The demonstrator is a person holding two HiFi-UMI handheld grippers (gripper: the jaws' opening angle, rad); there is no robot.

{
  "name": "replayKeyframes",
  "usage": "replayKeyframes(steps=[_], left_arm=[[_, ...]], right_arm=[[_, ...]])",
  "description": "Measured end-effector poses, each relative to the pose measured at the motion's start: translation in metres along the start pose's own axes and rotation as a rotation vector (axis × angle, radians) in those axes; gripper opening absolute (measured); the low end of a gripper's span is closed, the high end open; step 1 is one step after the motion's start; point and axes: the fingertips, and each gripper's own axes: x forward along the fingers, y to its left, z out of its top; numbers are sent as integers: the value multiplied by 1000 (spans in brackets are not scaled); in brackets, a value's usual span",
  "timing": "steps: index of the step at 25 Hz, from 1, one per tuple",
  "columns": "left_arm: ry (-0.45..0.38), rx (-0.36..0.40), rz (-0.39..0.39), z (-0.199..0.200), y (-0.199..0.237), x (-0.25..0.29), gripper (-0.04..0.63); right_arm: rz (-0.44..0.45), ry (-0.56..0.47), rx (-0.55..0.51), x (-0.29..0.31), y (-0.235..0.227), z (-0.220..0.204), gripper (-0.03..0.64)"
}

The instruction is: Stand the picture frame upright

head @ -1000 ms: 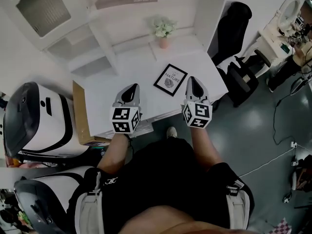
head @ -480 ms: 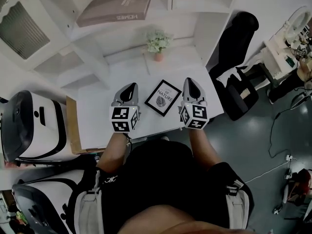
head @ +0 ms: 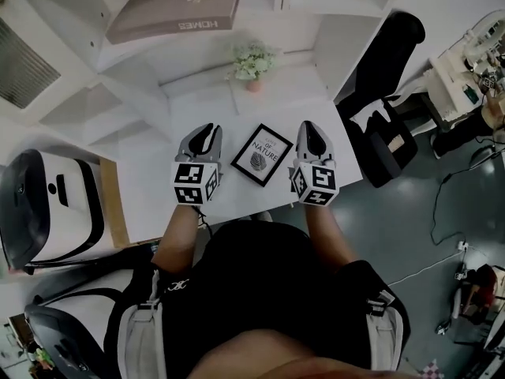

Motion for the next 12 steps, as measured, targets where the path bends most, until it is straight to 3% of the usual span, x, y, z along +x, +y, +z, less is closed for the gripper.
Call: replayKeyframes(steps=[2,3,12], left_arm=[[33,0,-67,-6,0,11,250],[56,-1,-95,-12,1,15,265],[217,-46,-253,-50,32,42,284]], right_arm=[[3,22,30,5,-1,-8,124],[0,42,45,5,-2,-14,173],[-90,198,171,4,-26,-70,176]])
